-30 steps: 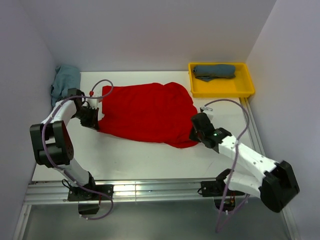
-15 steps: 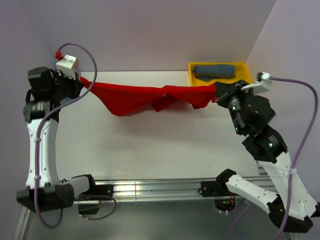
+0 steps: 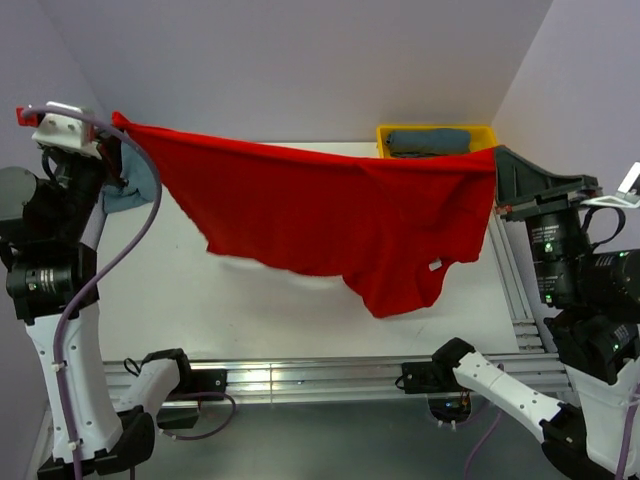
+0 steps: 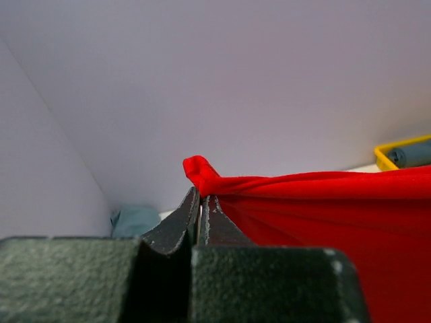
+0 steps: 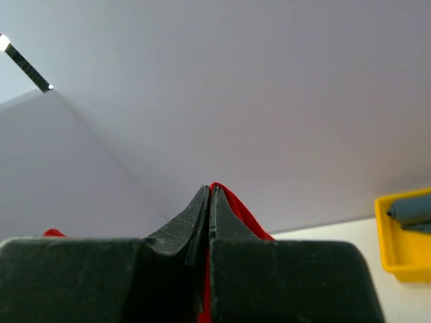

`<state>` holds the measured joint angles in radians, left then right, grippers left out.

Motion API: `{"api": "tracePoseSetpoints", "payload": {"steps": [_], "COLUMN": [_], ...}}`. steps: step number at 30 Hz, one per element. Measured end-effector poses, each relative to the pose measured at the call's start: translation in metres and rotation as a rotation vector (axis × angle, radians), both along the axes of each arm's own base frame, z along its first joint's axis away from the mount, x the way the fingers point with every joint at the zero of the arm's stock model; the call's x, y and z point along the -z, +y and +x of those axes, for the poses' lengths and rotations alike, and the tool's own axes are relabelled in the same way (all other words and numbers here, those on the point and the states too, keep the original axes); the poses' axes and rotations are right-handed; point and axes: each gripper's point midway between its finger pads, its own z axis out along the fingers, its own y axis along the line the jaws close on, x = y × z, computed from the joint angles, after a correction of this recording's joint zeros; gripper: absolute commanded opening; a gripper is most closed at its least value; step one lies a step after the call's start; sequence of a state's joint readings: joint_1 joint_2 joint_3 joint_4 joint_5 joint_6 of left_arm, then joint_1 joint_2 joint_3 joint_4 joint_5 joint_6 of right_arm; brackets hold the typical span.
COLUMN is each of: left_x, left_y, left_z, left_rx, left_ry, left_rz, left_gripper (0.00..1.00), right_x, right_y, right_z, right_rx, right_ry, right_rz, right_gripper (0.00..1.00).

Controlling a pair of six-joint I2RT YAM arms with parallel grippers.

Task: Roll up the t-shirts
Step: Flatten the tshirt

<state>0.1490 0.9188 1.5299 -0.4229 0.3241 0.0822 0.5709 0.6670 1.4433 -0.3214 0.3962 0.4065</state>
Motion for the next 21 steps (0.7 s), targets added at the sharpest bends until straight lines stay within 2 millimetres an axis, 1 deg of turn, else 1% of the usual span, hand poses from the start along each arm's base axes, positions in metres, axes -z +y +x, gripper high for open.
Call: {"api": "tracePoseSetpoints", "payload": {"steps": [2,4,6,8,9,10,11,13,14,15,16,17,18,19,20,21], "left_x": [-0.013,-0.019,-0.014,0.004,0.022,0.033,0.050,0.092,0.123,0.146,0.163,0.182,0.195,0.205,0.212,0.216], "left_y": [0.000,0.001,0.001,0.002,0.003,0.004,0.005,0.008,0.010,0.013,0.015,0.019,0.022,0.025,0.029,0.034], "left_z": [0.004,0.018,0.039,0.068,0.089,0.102,0.120,0.157,0.177,0.195,0.209,0.229,0.249,0.265,0.284,0.306], "left_rx": [0.002,0.011,0.029,0.047,0.064,0.074,0.083,0.103,0.110,0.114,0.115,0.112,0.109,0.103,0.094,0.083], "left_ry": [-0.016,-0.006,0.039,0.120,0.192,0.234,0.289,0.412,0.498,0.560,0.605,0.651,0.670,0.689,0.688,0.669], "left_rz": [0.001,0.003,0.003,-0.003,-0.009,-0.010,-0.011,-0.028,-0.041,-0.051,-0.060,-0.069,-0.072,-0.080,-0.084,-0.086], "left_gripper": [0.00,0.00,0.00,0.00,0.00,0.00,0.00,0.00,0.00,0.00,0.00,0.00,0.00,0.00,0.00,0.00], "right_x": [-0.016,-0.030,-0.035,-0.033,-0.031,-0.027,-0.022,-0.004,0.009,0.014,0.021,0.037,0.048,0.056,0.071,0.077], "right_y": [0.002,0.006,0.014,0.028,0.036,0.045,0.053,0.074,0.085,0.089,0.098,0.106,0.109,0.117,0.122,0.125], "right_z": [0.001,0.009,0.023,0.047,0.060,0.075,0.090,0.134,0.161,0.179,0.205,0.236,0.260,0.286,0.318,0.337], "right_rx": [-0.002,0.002,0.008,0.018,0.022,0.025,0.028,0.031,0.033,0.037,0.030,0.027,0.033,0.026,0.030,0.030], "right_ry": [-0.016,-0.023,-0.011,0.022,0.041,0.063,0.085,0.147,0.186,0.204,0.225,0.260,0.292,0.306,0.332,0.341], "right_rz": [0.000,-0.004,-0.026,-0.063,-0.084,-0.107,-0.129,-0.185,-0.215,-0.228,-0.246,-0.267,-0.283,-0.294,-0.307,-0.315], "right_gripper": [0.00,0.00,0.00,0.00,0.00,0.00,0.00,0.00,0.00,0.00,0.00,0.00,0.00,0.00,0.00,0.00]}}
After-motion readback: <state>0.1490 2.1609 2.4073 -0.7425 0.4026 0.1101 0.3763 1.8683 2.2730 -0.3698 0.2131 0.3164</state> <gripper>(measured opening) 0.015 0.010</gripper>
